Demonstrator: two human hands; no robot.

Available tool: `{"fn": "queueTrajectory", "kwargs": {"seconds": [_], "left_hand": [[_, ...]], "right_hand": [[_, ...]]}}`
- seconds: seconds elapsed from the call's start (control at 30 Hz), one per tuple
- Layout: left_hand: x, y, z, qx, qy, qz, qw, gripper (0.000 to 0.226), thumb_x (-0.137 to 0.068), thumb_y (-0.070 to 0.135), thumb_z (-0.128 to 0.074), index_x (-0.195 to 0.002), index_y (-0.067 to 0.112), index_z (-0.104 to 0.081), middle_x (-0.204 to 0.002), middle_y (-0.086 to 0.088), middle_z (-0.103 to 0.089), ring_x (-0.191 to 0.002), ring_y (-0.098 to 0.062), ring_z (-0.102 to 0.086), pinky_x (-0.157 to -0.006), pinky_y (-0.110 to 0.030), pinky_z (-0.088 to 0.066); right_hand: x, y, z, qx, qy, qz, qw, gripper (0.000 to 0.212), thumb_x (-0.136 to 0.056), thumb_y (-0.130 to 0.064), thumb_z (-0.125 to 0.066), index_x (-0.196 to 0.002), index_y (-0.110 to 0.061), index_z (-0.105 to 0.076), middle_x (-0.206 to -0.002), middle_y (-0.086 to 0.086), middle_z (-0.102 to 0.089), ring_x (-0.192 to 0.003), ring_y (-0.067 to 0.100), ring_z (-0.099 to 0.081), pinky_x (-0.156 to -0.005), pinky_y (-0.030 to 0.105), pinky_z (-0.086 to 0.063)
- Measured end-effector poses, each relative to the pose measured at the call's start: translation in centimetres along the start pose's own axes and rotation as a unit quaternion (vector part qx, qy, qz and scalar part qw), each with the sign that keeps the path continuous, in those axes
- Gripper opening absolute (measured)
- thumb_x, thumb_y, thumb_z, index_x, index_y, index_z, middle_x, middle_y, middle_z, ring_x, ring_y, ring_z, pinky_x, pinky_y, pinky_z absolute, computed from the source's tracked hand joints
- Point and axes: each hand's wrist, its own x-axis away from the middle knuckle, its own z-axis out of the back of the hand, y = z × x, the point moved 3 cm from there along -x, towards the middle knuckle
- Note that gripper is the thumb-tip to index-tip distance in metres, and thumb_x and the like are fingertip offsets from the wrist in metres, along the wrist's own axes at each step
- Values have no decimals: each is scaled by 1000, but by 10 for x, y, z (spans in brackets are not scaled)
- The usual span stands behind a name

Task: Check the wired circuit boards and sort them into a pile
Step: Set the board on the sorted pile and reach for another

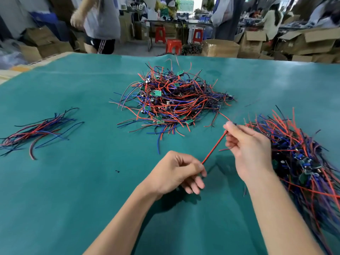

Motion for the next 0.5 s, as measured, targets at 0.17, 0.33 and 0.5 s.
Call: {"fn": "queueTrajectory", "kwargs": {"seconds": [0.17,0.33,0.5], "left_hand": [[0,-1,1,-10,-21,0,1000,23,-98,2,-55,-81,5,-70,-71,-8,-72,-57,-13,-66,-54,-19,-52],[-8,-5,9,80,92,-19,992,17,-97,1,-53,-87,0,-67,-76,-15,-70,-60,-19,-64,-55,-23,-54],[-11,-8,18,106,211,-41,971,18,-93,-5,-53,-83,2,-66,-70,-11,-67,-57,-19,-60,-54,-26,-54]], "right_hand": [[-16,-55,48,-45,36,41,997,7,-91,-13,-70,-85,-11,-69,-67,-3,-64,-57,6,-55,-52,15,-43],[-69,-100,123,363,31,-36,930,19,-79,-20,-79,-71,-15,-63,-51,-4,-54,-35,2,-45,-37,14,-37],[-77,-112,117,775,15,16,632,56,-66,-69,-79,-57,-15,-67,-54,8,-68,-58,30,-66,-67,39,-59]]}}
